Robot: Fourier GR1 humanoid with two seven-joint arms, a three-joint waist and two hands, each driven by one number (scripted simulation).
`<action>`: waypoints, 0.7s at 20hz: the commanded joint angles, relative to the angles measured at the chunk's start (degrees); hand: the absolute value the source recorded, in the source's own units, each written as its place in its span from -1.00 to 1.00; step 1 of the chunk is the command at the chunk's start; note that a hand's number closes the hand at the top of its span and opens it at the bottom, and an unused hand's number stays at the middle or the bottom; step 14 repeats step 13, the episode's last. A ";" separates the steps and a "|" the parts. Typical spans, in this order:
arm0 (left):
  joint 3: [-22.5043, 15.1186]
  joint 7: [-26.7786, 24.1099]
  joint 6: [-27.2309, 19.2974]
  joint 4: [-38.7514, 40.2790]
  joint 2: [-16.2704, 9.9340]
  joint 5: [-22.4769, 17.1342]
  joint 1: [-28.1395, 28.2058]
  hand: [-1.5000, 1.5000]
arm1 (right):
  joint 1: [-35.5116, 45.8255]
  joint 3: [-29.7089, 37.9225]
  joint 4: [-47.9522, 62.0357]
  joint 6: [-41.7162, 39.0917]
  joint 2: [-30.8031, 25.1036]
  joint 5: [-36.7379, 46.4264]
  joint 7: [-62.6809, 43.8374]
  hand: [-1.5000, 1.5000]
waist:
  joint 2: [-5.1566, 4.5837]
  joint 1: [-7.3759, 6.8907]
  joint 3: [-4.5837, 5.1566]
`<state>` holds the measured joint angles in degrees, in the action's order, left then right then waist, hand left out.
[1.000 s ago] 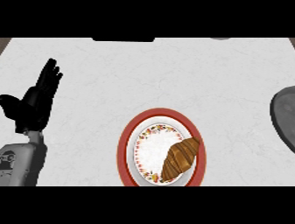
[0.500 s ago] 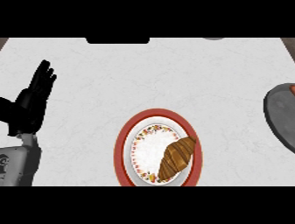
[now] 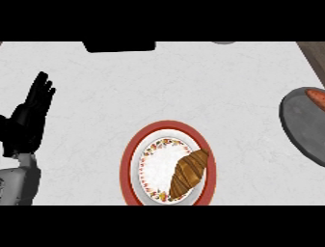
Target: Pick the sweet potato from the plate and place it in the pan
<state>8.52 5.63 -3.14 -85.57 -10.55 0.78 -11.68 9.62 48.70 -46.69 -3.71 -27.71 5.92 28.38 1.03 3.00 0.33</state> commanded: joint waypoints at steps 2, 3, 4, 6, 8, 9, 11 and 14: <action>0.78 0.86 0.38 -0.03 -0.67 -0.58 0.29 0.00 | -13.05 1.67 -16.12 -8.19 3.48 -5.01 -1.77 -1.00 | -0.03 1.02 0.09; 1.59 -0.26 1.12 -2.25 -1.02 -1.58 3.42 0.00 | -15.18 2.28 -18.91 -9.27 4.99 -6.33 -2.97 -1.00 | 0.22 0.64 0.15; 0.11 0.00 0.18 -2.76 -0.10 -0.15 3.20 0.00 | -18.14 2.95 -22.45 -10.14 6.26 -7.27 -3.18 -1.00 | 0.13 0.92 0.12; -0.21 -0.01 0.43 -0.46 -0.20 0.13 0.77 0.00 | -22.62 3.28 -30.66 -11.47 9.51 -8.94 -5.72 -1.00 | -0.31 1.11 0.12; -0.76 -0.12 -1.05 -1.59 0.88 1.04 1.37 0.00 | -26.95 4.23 -39.04 -13.62 12.57 -12.10 -10.87 -1.00 | -0.48 0.15 0.06; -1.21 1.31 -0.94 -3.17 1.02 0.85 1.46 0.00 | -29.82 4.35 -43.88 -13.42 15.69 -12.65 -11.36 -1.00 | -0.54 -0.48 -0.03; -1.35 -1.38 -0.25 -1.10 1.56 0.65 2.12 0.00 | -32.87 3.13 -53.50 -11.82 18.91 -11.40 -16.67 -1.00 | -0.83 -0.92 0.00; -1.73 0.12 -0.35 -1.71 1.57 0.71 0.72 0.00 | -36.20 3.78 -61.93 -12.16 21.68 -12.89 -20.51 -1.00 | -0.92 -1.63 -0.14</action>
